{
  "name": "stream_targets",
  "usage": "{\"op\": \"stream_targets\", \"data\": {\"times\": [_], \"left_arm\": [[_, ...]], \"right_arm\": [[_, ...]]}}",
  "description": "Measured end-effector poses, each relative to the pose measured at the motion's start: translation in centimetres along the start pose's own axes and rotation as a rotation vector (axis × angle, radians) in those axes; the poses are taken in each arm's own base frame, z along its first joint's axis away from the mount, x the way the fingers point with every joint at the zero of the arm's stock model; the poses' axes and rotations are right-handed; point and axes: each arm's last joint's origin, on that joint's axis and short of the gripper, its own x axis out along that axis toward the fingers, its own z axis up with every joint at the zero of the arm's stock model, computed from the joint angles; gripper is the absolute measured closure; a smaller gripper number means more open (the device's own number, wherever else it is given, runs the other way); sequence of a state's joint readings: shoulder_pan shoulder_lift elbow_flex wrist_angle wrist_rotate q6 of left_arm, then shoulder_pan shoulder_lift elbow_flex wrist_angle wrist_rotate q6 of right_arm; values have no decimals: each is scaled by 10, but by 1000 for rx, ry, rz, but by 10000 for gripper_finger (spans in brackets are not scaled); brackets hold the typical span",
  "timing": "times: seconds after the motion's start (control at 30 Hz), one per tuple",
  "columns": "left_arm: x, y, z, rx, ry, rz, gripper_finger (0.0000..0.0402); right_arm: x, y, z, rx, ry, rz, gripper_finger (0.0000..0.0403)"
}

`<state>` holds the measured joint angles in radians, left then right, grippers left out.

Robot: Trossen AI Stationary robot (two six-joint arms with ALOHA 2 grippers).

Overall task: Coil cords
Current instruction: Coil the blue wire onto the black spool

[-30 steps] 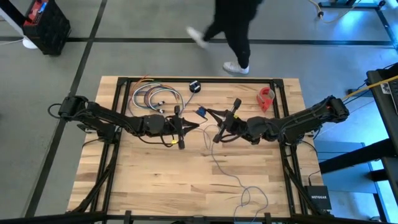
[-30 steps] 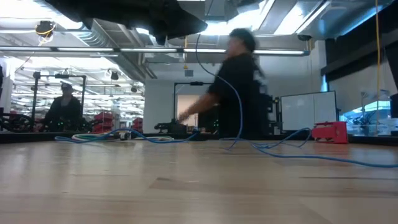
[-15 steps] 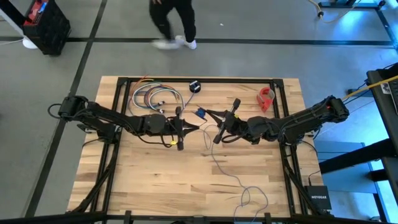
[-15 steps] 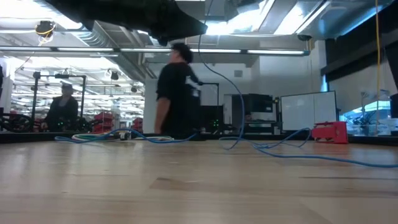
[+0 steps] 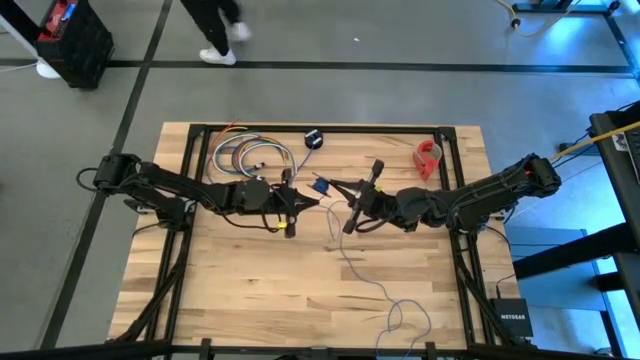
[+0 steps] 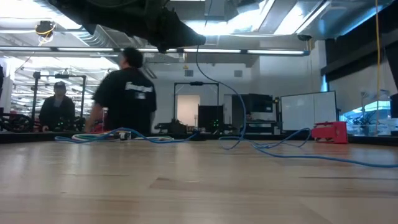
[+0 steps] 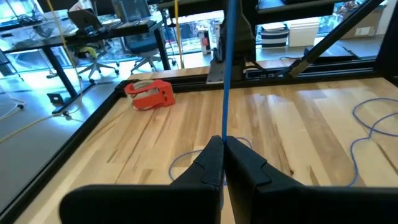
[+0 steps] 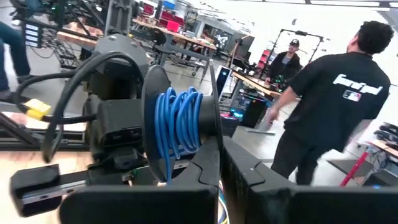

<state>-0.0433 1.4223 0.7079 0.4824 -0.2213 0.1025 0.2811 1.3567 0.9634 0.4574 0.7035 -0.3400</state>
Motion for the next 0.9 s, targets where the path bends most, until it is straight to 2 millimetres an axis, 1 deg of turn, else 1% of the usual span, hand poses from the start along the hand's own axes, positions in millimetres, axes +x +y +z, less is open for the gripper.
{"op": "stream_targets", "data": {"times": [0.17,0.3,0.47,0.6,0.77,0.9], "left_arm": [[-1,1,-1,1,15,42,400],[-5,4,-3,-1,67,94,400],[-22,10,2,-46,125,168,400],[-37,15,9,-112,124,191,400],[-47,13,17,-181,94,178,400],[-49,8,21,-192,66,156,400]], "right_arm": [[0,3,-4,-10,31,46,398],[-2,6,-11,-29,94,81,398],[-6,11,-24,-71,210,125,398],[-7,13,-35,-83,297,133,398],[-2,22,-49,-110,357,138,398],[10,23,-65,-117,408,90,398]]}}
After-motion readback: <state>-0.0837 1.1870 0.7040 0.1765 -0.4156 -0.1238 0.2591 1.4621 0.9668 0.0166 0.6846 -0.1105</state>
